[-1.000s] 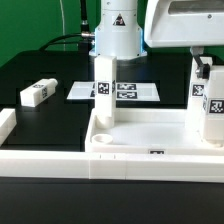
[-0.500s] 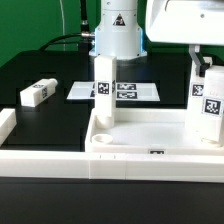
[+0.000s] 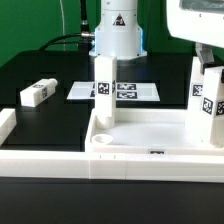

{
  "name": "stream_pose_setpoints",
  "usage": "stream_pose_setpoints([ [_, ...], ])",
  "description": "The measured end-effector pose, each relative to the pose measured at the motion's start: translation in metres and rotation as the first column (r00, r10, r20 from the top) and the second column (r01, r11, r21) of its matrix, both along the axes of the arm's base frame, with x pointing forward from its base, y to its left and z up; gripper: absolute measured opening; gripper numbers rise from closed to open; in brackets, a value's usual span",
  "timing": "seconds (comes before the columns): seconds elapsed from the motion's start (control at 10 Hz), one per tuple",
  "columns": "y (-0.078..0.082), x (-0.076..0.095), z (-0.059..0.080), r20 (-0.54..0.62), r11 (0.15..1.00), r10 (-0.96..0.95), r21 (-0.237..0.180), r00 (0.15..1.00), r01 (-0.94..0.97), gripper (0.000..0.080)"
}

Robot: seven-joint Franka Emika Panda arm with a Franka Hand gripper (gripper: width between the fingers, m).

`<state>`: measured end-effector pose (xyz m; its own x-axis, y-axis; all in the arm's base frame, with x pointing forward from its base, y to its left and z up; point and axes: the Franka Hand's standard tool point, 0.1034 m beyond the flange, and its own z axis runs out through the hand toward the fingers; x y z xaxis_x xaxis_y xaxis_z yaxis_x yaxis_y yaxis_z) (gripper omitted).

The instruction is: Assemble desk

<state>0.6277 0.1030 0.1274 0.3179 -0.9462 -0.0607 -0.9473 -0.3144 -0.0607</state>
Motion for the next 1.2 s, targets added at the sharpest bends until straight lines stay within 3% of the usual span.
stream_pose_setpoints([
  [0.3, 0.0017, 0.0004, 0.0000, -0.014, 0.985, -0.171, 0.008, 0.985, 0.171, 0.0290],
  [0.5, 0.0017, 0.0005, -0.0001, -0.013, 0.986, -0.167, 0.008, 0.986, 0.167, 0.0290],
  [0.6, 0.0020, 0.0007, 0.0000, -0.009, 0.990, -0.141, 0.007, 0.990, 0.141, 0.0470],
  [0.7, 0.0037, 0.0015, 0.0002, -0.003, 0.990, -0.139, 0.008, 0.990, 0.139, 0.0591],
  [1.2, 0.0031, 0.0016, -0.0002, 0.025, 0.973, 0.230, -0.018, 0.973, -0.230, 0.0647],
])
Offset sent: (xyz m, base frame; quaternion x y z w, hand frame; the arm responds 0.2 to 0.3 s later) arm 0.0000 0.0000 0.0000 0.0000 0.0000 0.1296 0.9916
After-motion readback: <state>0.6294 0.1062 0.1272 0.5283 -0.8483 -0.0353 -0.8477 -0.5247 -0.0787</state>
